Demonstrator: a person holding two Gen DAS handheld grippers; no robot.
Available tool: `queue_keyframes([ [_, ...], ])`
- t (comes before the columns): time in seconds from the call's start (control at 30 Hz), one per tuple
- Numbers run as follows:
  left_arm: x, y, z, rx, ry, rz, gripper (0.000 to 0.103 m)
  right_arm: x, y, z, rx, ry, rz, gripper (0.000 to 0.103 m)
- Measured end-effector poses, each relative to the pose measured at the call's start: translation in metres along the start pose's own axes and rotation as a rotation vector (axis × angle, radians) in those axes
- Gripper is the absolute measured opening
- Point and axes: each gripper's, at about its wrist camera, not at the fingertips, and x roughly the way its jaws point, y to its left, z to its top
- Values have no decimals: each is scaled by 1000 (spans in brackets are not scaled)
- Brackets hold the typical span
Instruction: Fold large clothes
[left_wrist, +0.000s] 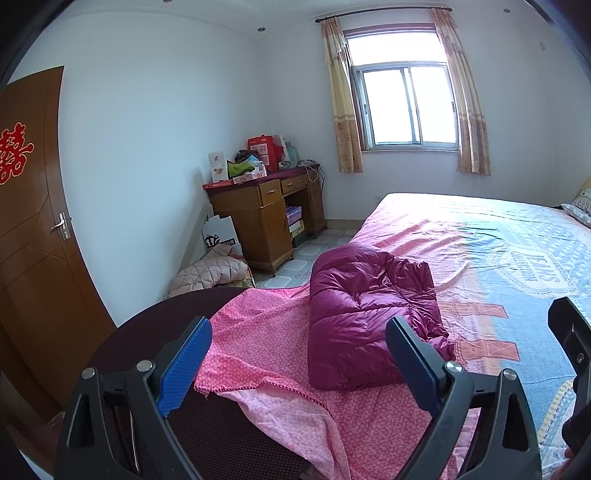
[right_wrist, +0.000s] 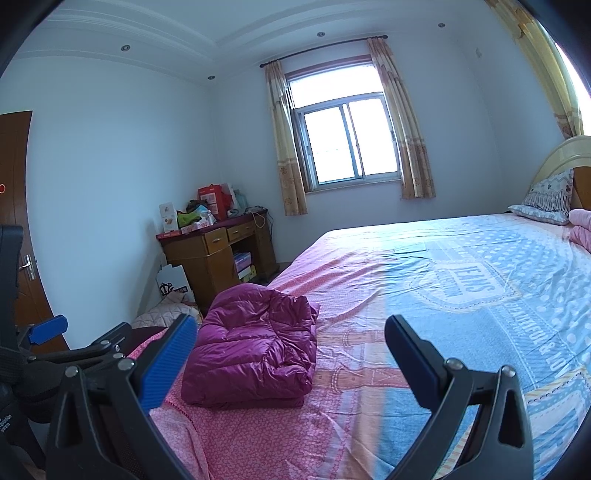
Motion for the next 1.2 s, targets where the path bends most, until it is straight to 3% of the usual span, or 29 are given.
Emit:
queue_keyframes([
  [1.2, 8, -2, -4, -6, 23, 11, 96, 3, -1, -4, 7, 11, 0, 103],
])
